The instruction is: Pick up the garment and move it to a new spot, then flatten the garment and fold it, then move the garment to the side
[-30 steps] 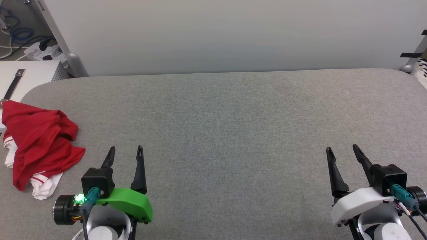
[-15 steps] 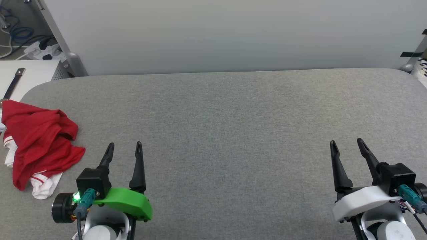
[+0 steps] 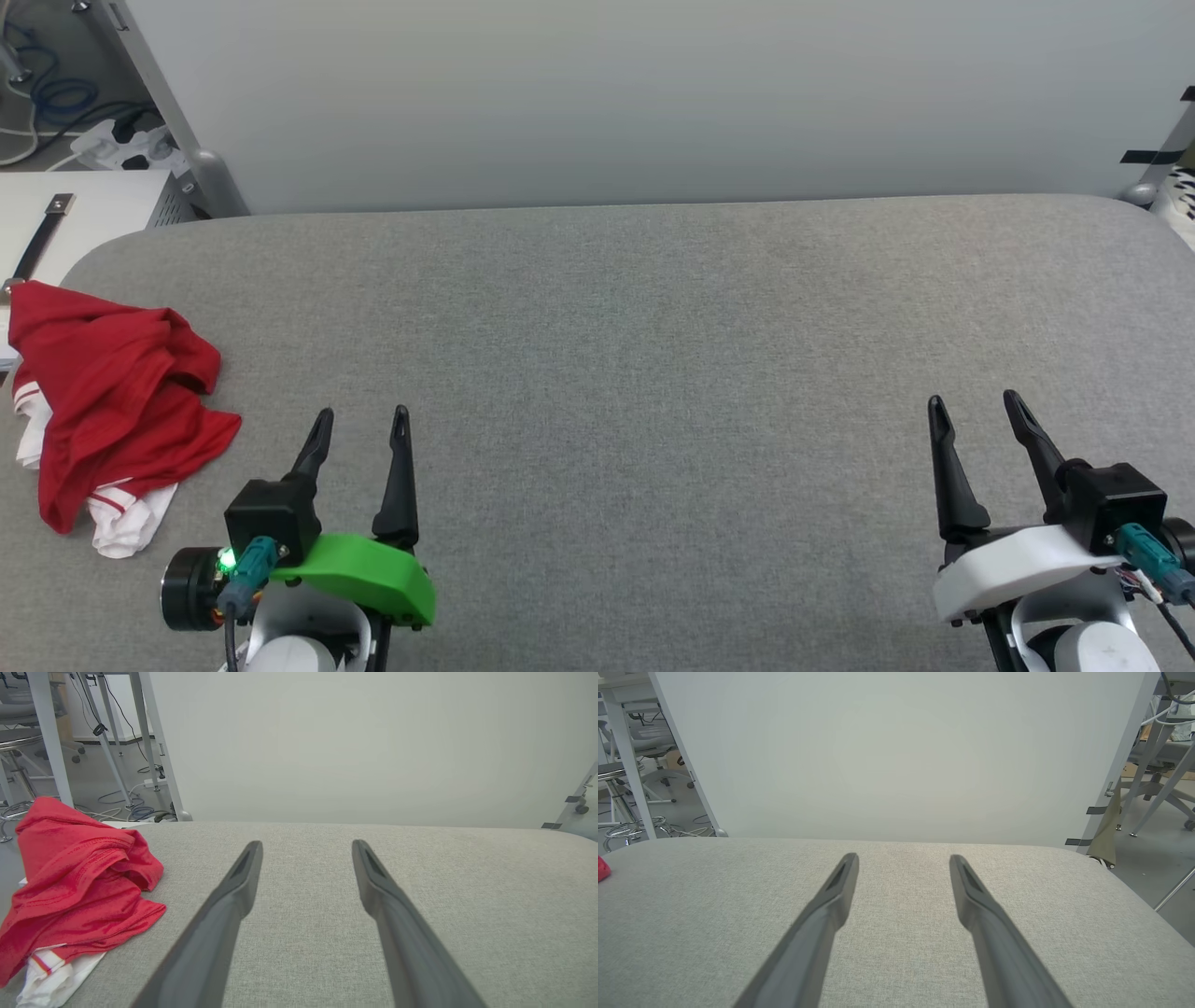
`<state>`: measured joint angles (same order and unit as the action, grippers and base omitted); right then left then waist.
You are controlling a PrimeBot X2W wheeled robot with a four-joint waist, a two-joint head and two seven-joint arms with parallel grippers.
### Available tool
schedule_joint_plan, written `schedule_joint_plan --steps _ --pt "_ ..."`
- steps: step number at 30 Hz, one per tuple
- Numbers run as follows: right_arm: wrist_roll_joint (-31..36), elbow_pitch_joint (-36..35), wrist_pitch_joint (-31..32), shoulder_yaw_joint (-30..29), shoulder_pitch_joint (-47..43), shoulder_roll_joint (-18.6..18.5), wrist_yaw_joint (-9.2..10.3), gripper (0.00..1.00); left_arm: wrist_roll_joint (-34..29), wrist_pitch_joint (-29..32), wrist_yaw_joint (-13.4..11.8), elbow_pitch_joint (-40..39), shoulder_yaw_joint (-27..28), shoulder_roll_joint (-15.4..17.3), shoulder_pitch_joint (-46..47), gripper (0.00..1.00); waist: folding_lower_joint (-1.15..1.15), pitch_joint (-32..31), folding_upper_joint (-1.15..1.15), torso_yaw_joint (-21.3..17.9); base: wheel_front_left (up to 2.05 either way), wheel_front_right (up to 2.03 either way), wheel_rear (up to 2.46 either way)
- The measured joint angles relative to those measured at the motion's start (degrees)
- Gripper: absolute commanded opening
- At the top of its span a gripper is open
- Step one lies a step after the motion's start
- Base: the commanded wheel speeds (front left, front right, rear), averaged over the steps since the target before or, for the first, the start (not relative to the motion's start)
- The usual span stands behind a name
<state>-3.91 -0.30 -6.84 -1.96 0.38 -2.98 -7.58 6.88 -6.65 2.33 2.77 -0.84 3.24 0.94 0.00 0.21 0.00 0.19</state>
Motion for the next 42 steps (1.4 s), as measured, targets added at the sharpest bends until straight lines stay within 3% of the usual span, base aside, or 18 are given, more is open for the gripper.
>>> schedule_joint_plan --steps 17,28,42 --pt "0.1 2.2 -2.0 -0.6 0.0 0.0 0.0 1.0 1.9 -2.2 0.5 2.0 -0.6 0.0 0.0 1.0 0.0 0.0 0.0 0.2 0.0 0.0 0.0" --pt "-0.5 0.4 -3.3 -0.6 0.0 0.0 0.0 1.0 2.4 -3.4 1.0 -1.4 -0.3 0.0 0.0 1.0 0.0 0.2 0.0 0.1 0.0 0.0 0.0" --pt "-0.5 3.4 -5.0 -1.3 0.0 0.0 0.0 1.0 4.8 -5.0 1.5 4.0 -1.4 0.0 -0.2 1.0 0.0 -0.3 0.0 0.1 0.0 0.0 0.0"
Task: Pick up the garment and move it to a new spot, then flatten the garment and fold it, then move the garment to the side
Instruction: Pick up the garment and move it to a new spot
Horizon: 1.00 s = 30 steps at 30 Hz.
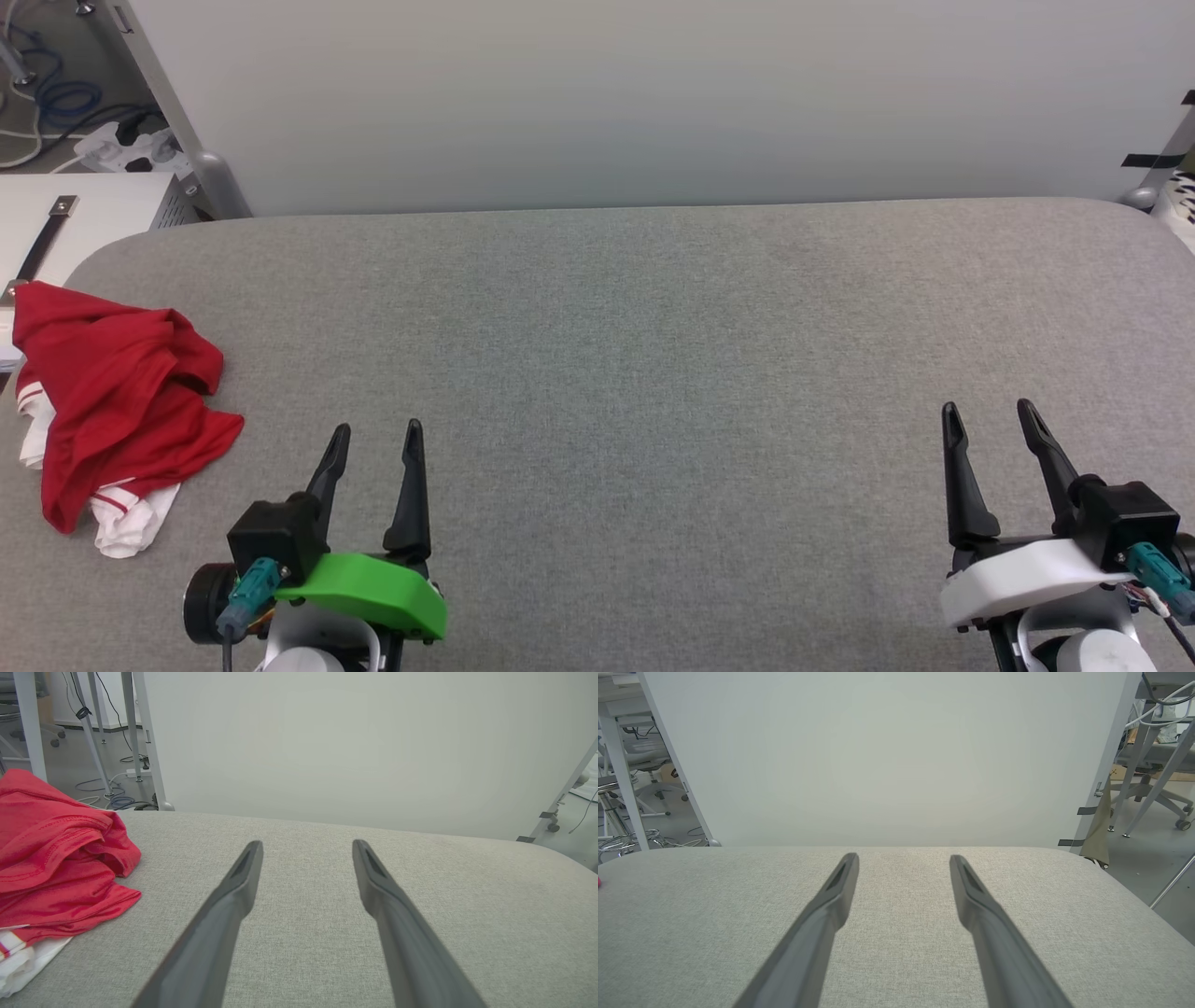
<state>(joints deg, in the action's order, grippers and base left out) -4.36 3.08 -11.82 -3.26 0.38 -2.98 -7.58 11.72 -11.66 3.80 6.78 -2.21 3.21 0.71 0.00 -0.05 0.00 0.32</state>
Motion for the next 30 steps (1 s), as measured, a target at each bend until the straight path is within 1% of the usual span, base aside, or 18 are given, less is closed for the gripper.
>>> schedule_joint_plan --steps 10,21,30 --pt "0.0 0.7 -1.1 0.0 0.0 0.0 0.0 1.0 1.2 -1.3 0.1 0.8 -0.1 0.0 0.0 1.0 0.0 0.5 0.0 -0.1 0.0 0.0 0.0" --pt "-0.5 1.4 -2.4 0.2 0.0 0.0 0.0 1.0 2.0 -2.5 1.0 1.8 -0.4 0.0 0.0 1.0 0.0 1.9 0.0 0.2 0.0 0.0 0.0" --pt "-0.6 1.5 -2.7 1.8 0.0 0.0 0.01 1.0 2.2 -3.0 1.0 1.8 0.2 0.0 0.2 1.0 0.0 2.6 0.0 3.2 0.0 0.0 0.0"
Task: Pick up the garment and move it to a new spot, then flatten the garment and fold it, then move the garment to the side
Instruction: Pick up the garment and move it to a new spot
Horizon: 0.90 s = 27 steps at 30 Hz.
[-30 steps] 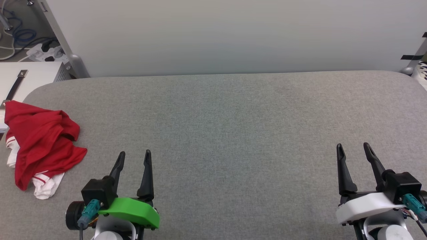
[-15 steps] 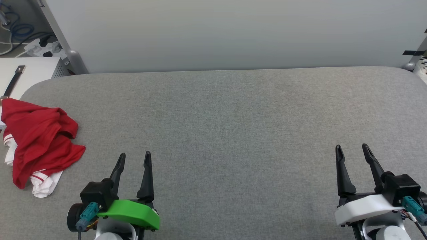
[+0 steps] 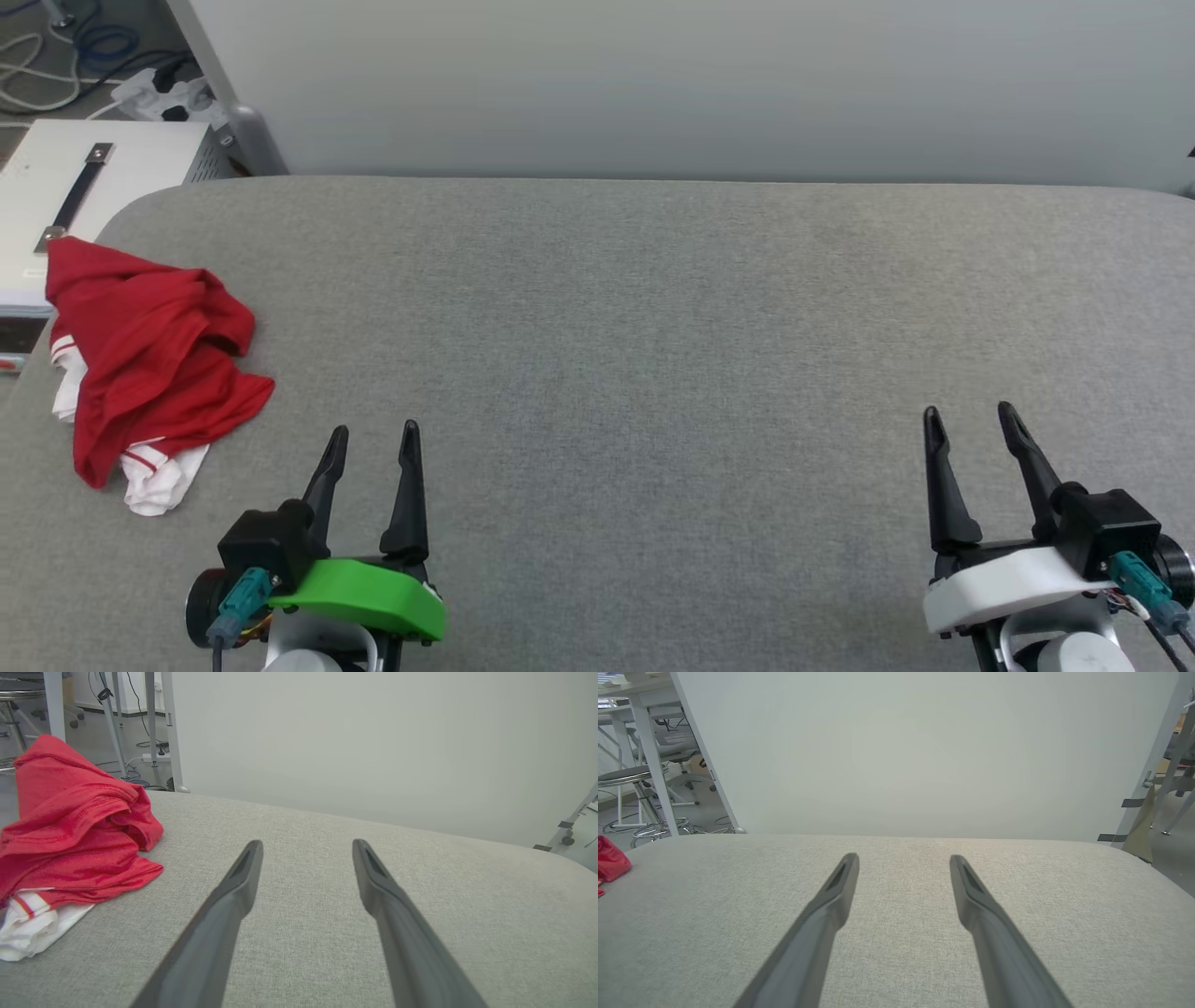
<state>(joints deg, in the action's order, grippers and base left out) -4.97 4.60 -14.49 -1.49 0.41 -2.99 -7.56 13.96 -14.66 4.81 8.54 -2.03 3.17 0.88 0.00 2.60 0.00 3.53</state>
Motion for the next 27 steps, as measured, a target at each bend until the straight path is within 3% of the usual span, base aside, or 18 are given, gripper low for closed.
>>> schedule_joint_plan --steps 27 --pt "-0.4 0.7 -0.2 4.4 -0.3 0.2 0.01 1.0 0.0 0.0 0.5 -0.3 0.3 0.0 0.0 1.0 0.0 -0.7 0.0 20.6 0.0 0.0 0.0"
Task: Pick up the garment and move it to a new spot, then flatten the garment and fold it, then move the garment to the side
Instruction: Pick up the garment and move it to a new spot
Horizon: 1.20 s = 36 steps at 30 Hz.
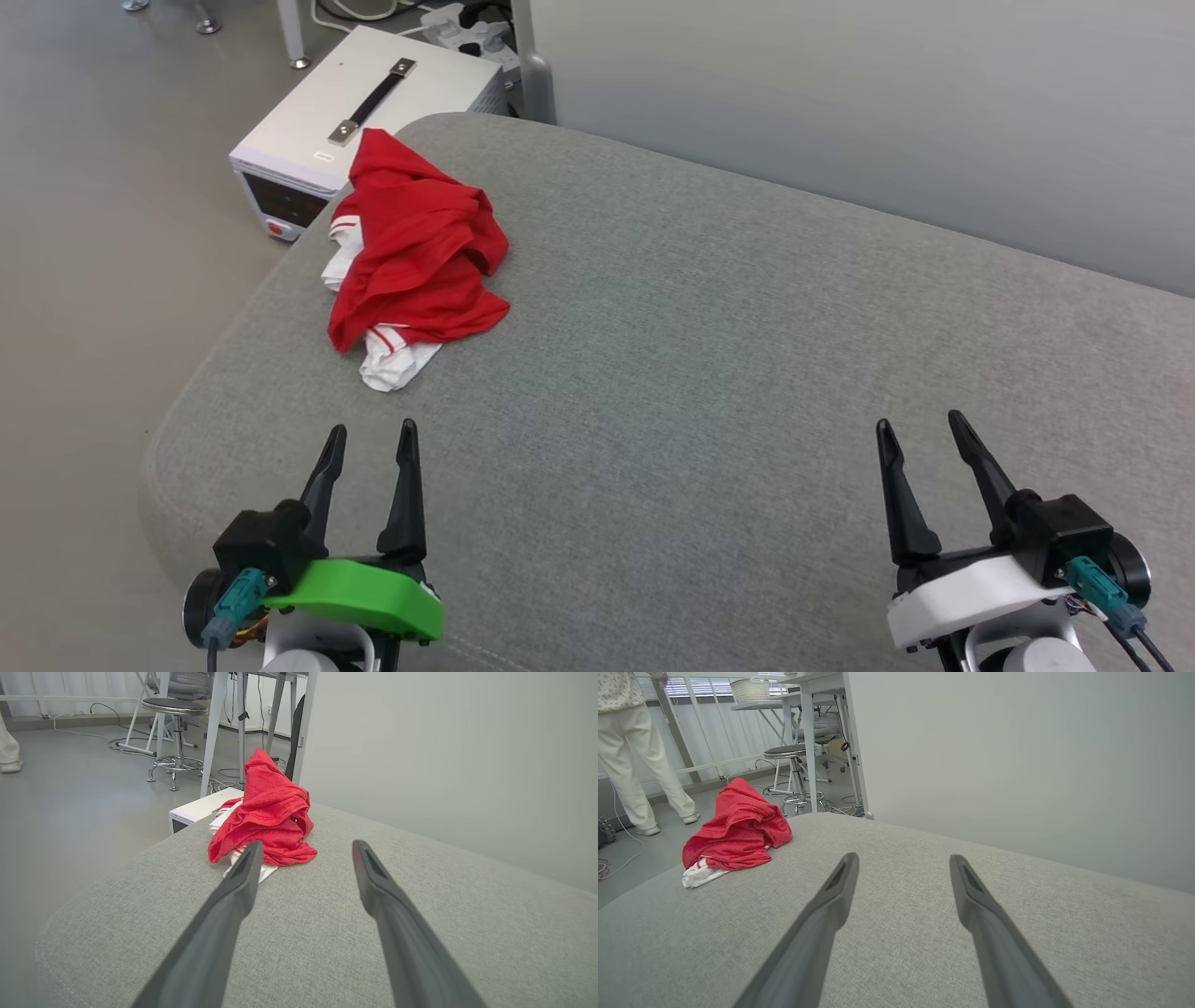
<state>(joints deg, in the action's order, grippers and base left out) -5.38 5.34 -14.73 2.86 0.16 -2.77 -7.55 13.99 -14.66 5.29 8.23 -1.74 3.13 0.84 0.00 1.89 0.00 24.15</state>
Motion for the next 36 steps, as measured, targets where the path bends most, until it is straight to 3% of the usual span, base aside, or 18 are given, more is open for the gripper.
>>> schedule_joint_plan --steps 10,21,27,31,36 --pt "-0.1 0.1 0.0 0.9 0.0 0.0 0.0 1.0 0.3 0.0 0.0 0.3 0.1 0.0 0.0 1.0 0.0 -0.1 0.0 3.5 0.0 0.0 0.0" --pt "1.5 -0.3 0.0 1.1 0.3 0.1 0.0 1.0 4.0 0.0 -0.1 -0.3 1.2 0.0 0.4 1.0 0.0 2.5 0.0 2.2 0.0 0.0 0.0" --pt "4.7 -3.7 0.0 1.5 3.2 0.1 -0.01 1.0 3.4 0.0 0.0 3.0 3.3 0.1 6.4 1.0 0.0 6.8 0.0 0.9 0.0 0.0 0.0" --pt "7.1 -5.3 0.0 1.5 5.1 0.0 0.0 1.0 2.9 1.8 0.8 11.9 2.6 2.6 14.9 1.0 0.0 10.5 0.0 -0.1 0.0 0.0 0.0" --pt "8.4 -7.6 0.5 1.7 6.9 -1.2 -0.01 1.0 4.7 8.9 1.5 17.9 2.1 9.0 28.2 1.0 0.0 15.4 0.0 -1.7 0.0 0.0 0.0"
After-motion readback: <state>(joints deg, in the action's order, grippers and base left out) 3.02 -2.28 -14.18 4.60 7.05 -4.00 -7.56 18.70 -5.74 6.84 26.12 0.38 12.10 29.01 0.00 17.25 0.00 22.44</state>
